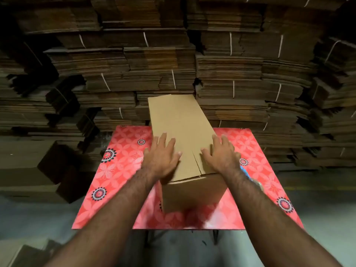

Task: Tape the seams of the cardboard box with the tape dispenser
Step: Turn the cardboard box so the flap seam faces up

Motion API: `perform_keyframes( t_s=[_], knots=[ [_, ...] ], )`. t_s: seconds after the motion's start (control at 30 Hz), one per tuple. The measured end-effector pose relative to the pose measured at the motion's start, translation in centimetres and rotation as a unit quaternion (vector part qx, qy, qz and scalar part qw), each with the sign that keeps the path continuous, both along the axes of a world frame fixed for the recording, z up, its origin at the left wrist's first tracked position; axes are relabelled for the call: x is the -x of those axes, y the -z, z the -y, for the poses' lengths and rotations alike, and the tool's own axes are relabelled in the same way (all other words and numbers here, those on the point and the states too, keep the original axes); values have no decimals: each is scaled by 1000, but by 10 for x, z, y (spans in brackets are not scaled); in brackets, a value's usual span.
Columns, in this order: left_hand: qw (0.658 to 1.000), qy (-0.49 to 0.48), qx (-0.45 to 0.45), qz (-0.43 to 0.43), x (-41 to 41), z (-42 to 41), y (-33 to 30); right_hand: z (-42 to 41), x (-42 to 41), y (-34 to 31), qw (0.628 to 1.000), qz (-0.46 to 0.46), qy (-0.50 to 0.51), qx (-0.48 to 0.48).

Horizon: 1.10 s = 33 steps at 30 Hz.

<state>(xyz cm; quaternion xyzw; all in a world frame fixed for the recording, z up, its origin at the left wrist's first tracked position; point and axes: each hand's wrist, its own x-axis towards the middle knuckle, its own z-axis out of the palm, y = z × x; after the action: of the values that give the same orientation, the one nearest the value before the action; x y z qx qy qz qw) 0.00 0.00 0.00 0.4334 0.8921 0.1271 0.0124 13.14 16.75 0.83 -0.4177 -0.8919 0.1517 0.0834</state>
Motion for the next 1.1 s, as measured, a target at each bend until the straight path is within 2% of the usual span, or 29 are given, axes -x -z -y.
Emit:
perform_keyframes(
  t_s=[0.07, 0.2, 0.33, 0.47, 0.6, 0.77, 1.0, 1.1],
  knots=[
    [997, -47, 15, 60, 7, -20, 5, -21, 15, 2, 999, 26, -13, 26],
    [991, -94, 18, 98, 14, -46, 23, -49, 47, 12, 996, 47, -63, 46],
    [988, -132, 7, 84, 10, -58, 27, -57, 55, 26, 995, 46, -78, 52],
    [987, -155, 7, 48, 4, -60, 30, -54, 54, 38, 997, 37, -73, -2],
    [984, -163, 22, 75, 4, -57, 27, -53, 54, 40, 996, 34, -77, -4],
    [976, -201, 44, 67, -19, -46, 30, -52, 51, 37, 990, 35, -138, -23],
    [974, -178, 40, 137, -27, -44, 20, -76, 55, 26, 979, 48, -199, -10],
    [982, -159, 48, 87, -21, -42, 17, -75, 56, 23, 984, 58, -169, -15]
  ],
)
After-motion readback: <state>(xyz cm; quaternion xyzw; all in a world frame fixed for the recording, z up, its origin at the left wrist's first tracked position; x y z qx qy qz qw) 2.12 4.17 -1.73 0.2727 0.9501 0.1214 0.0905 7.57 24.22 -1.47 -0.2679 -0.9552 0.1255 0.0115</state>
